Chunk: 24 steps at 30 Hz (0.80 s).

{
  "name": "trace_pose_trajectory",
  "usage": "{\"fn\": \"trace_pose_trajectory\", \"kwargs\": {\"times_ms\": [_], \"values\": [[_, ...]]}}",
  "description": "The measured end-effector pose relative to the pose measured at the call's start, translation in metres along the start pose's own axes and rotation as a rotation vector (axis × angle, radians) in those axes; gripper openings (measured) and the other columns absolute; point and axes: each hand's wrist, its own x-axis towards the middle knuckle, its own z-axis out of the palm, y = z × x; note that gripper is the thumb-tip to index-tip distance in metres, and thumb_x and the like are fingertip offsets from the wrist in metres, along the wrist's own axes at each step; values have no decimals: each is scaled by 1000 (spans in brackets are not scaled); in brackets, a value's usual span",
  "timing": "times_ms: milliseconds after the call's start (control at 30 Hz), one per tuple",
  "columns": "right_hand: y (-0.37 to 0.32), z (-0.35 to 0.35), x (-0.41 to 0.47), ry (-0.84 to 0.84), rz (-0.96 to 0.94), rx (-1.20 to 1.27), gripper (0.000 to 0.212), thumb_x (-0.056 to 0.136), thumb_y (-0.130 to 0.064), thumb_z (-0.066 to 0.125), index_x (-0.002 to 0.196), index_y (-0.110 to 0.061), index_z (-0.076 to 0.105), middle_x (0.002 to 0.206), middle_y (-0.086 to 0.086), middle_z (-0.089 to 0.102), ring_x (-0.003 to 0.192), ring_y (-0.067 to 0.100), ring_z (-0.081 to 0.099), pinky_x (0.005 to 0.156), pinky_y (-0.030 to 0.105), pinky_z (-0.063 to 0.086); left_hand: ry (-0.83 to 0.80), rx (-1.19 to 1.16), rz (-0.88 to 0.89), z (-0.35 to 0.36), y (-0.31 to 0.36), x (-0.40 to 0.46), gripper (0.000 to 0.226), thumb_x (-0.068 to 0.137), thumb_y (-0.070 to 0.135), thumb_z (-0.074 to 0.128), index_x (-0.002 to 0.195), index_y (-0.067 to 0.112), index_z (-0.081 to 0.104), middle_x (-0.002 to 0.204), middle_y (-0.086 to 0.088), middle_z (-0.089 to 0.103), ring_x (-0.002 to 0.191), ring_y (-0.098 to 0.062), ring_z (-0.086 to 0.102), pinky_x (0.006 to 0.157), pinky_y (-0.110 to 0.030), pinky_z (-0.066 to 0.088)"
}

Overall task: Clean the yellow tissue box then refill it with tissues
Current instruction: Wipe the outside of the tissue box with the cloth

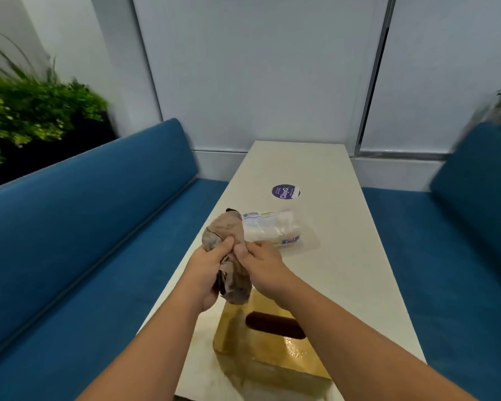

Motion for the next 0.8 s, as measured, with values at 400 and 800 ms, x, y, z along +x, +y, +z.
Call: {"fn": "trace_pose_trajectory", "kwargs": {"times_ms": [400,800], "values": [[44,-22,-60,-364,50,-982,140,48,-79,74,154,-15,7,157,3,20,141,26,23,116,42,25,-34,965,62,-76,-27,14,22,92,14,56,113,22,54,96,-5,66,78,-17,63,62,-28,52],[47,-21,-56,-356,44,-971,137,45,-82,73,152,-19,14,152,0,26,136,24,28,114,41,28,-551,2019,693,-21,-27,46,38,97,22,52,133,34,55,122,4,59,106,-20,53,90,-37,47]]}}
